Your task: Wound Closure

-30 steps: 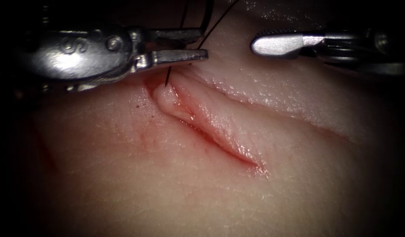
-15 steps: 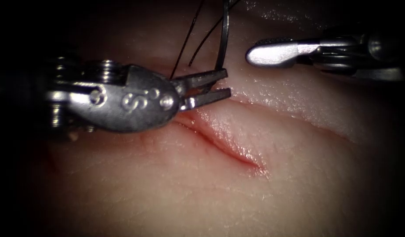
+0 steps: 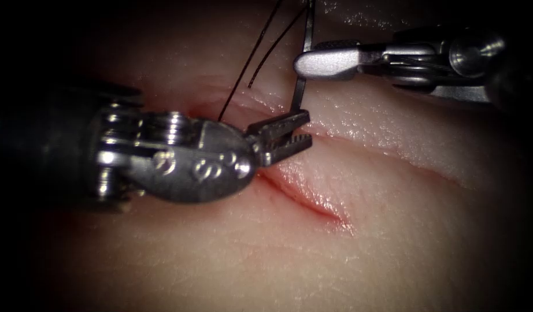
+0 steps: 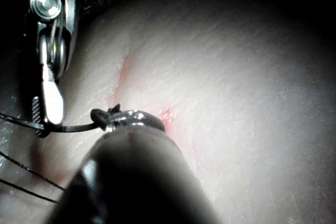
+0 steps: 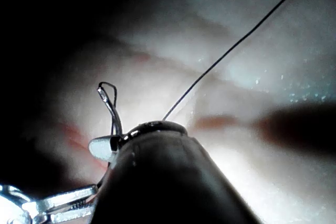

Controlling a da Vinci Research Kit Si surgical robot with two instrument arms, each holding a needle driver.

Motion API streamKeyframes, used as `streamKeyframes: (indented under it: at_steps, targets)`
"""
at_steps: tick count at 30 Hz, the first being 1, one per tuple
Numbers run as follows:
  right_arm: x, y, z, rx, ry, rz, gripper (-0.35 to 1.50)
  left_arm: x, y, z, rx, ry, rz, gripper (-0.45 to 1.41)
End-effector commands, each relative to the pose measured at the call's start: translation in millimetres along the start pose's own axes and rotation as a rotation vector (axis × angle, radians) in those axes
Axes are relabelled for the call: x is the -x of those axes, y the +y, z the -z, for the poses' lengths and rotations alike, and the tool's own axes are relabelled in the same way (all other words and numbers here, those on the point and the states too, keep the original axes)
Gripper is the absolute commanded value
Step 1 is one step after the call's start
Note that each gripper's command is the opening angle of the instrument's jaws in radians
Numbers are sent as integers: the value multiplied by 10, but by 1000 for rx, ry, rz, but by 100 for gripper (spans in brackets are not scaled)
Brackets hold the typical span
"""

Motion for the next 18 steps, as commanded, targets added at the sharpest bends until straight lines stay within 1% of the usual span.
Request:
streamKeyframes:
  at_steps: [1, 7, 8, 9, 11, 12, 14, 15, 16, 18]
  targets:
    - [-2, 4, -13, 1, 5, 5, 101, -1, 4, -6, 1, 0, -4, -45]
    - [4, 14, -24, 13, 12, 18, 98, -4, 5, -5, 6, 5, -3, -45]
    - [6, 14, -26, 15, 14, 19, 93, -5, 6, -5, 7, 7, -3, -45]
    - [6, 14, -26, 15, 14, 19, 93, -5, 6, -5, 7, 7, -3, -45]
    - [6, 12, -27, 15, 14, 18, 81, -5, 6, -6, 8, 8, -2, -45]
    - [6, 12, -27, 15, 14, 18, 81, -5, 6, -6, 8, 8, -2, -45]
    - [5, 10, -26, 10, 18, 15, 48, -6, 6, -6, 8, 8, -2, -45]
    - [5, 9, -26, 10, 17, 14, 4, -6, 6, -6, 8, 8, -2, -45]
    - [5, 9, -25, 12, 19, 14, -33, -6, 6, -6, 8, 8, -2, -45]
    - [5, 8, -25, 27, 34, 11, -35, -6, 6, -5, 10, 10, -2, -45]
